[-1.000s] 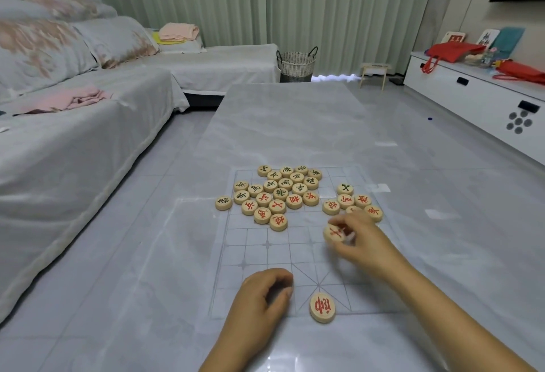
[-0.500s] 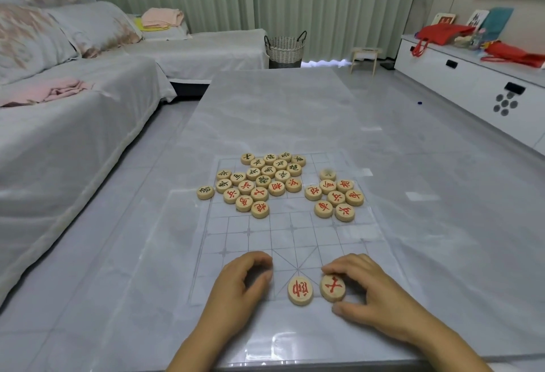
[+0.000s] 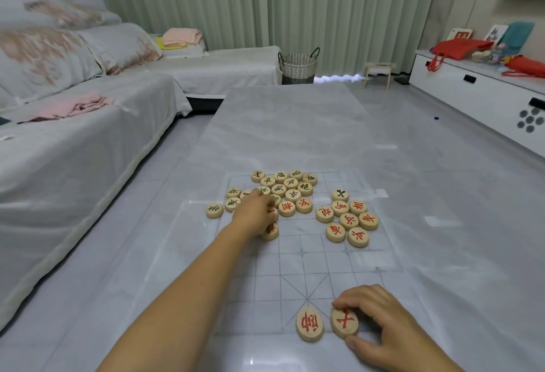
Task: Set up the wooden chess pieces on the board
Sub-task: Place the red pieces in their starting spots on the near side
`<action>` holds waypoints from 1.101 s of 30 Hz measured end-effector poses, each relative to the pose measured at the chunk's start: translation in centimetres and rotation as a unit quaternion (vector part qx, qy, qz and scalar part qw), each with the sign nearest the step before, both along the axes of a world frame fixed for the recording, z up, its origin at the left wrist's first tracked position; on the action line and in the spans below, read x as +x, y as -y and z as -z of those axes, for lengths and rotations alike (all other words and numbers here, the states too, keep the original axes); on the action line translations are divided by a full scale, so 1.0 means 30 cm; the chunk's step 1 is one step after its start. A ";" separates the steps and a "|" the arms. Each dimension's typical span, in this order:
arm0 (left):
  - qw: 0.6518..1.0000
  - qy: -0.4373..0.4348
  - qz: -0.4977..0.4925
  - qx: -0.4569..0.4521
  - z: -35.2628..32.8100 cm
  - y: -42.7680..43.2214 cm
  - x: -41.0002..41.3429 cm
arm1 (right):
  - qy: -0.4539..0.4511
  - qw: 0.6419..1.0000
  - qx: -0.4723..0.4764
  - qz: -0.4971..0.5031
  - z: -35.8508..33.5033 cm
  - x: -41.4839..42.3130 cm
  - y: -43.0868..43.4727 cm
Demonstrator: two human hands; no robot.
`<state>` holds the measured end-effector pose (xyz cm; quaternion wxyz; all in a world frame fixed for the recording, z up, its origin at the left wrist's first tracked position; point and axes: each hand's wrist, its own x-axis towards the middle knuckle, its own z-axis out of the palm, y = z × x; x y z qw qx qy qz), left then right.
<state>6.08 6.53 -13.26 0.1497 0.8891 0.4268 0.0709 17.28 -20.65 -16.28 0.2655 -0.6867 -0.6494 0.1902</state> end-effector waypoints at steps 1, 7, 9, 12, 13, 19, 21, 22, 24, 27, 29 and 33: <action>1.000 -0.014 0.002 -0.016 -0.009 -0.012 0.018 | -0.003 1.000 0.003 0.001 0.000 0.000 0.000; 0.996 -0.084 0.009 -0.018 -0.049 -0.031 0.052 | -0.006 1.000 0.009 0.005 0.001 0.000 0.002; 1.000 -0.010 0.008 -0.017 -0.071 -0.017 0.021 | -0.007 1.000 0.011 0.006 0.002 -0.001 0.005; 0.986 0.143 0.028 -0.077 -0.127 0.063 -0.089 | -0.008 1.000 0.013 0.009 -0.002 -0.003 0.012; 0.981 0.157 0.056 -0.100 -0.140 0.107 -0.139 | -0.010 1.000 0.015 0.011 -0.003 -0.005 0.013; 0.963 0.026 0.224 -0.149 -0.043 0.375 -0.385 | -0.010 1.000 0.013 0.012 -0.001 -0.013 0.024; 0.959 0.038 0.221 -0.175 -0.007 0.412 -0.422 | -0.015 1.000 0.010 0.016 -0.008 -0.018 0.027; 0.960 0.059 0.205 -0.179 0.004 0.428 -0.441 | -0.014 1.000 0.009 0.017 -0.012 -0.025 0.028; 0.969 0.110 0.124 -0.183 0.018 0.459 -0.452 | -0.014 1.000 0.006 0.023 -0.014 -0.028 0.031; 0.973 0.172 -0.014 -0.155 0.033 0.508 -0.440 | -0.009 0.999 0.003 0.034 -0.015 -0.035 0.032; 0.978 0.167 -0.037 -0.118 0.048 0.532 -0.418 | -0.005 0.999 0.002 0.041 -0.015 -0.038 0.033; 0.979 0.170 -0.046 -0.101 0.054 0.542 -0.393 | -0.013 0.999 0.004 0.048 -0.014 -0.039 0.039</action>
